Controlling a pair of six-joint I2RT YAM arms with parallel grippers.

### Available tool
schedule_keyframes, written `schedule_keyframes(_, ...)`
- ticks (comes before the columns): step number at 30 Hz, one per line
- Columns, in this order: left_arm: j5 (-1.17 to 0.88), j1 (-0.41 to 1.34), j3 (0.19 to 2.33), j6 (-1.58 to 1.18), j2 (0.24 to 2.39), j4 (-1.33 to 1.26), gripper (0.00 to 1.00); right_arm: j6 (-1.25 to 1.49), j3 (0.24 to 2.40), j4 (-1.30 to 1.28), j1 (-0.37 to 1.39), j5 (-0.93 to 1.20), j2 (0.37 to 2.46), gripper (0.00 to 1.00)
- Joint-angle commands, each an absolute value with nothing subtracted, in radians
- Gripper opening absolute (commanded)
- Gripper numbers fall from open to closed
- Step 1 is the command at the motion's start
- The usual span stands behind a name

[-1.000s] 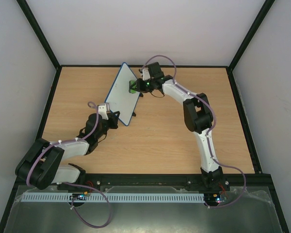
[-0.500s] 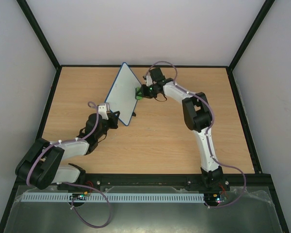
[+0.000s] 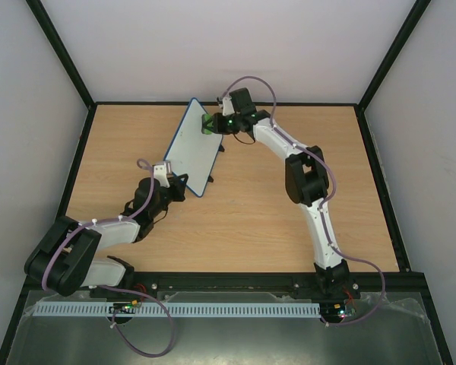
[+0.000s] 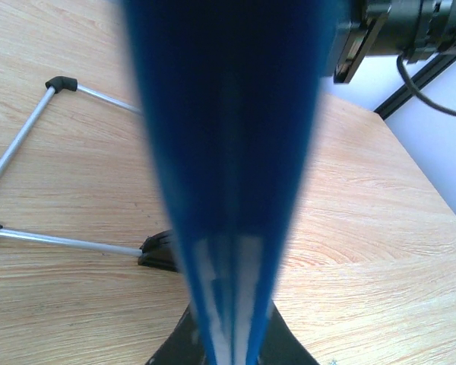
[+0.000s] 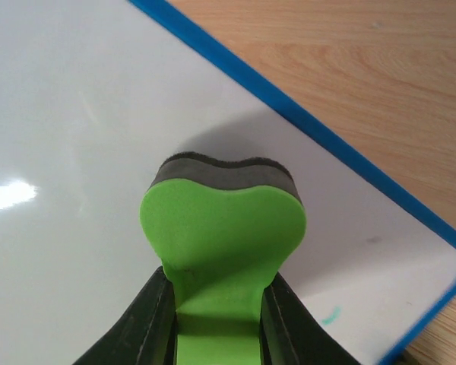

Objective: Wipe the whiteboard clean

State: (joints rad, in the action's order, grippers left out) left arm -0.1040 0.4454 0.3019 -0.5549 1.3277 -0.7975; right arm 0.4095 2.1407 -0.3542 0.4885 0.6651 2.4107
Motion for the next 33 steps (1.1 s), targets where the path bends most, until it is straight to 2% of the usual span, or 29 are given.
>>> schedule_keyframes(1,-0.342,0.483,0.302,-0.548,1.355,-0.681,0.03,0.406,2.027,-0.368,0.495,0.635,2.492,0.02)
schedule_keyframes(6,-0.342,0.483,0.299,-0.545,1.354,-0.681,0.03,0.386,1.925,-0.354,0.475,0.616,2.467,0.02)
schedule_keyframes(10,-0.342,0.483,0.302,-0.544,1.352,-0.681,0.03,0.385,1.937,-0.360,0.474,0.620,2.458,0.02)
schedule_keyframes(17,-0.341,0.483,0.316,-0.537,1.342,-0.658,0.03,0.426,2.153,-0.349,0.485,0.826,2.489,0.02)
schedule_keyframes(24,-0.343,0.483,0.318,-0.534,1.345,-0.652,0.03,0.597,2.071,-0.201,0.502,0.981,2.497,0.02)
schedule_keyframes(33,-0.347,0.483,0.313,-0.533,1.343,-0.652,0.03,0.539,1.984,-0.314,0.452,0.787,2.547,0.02)
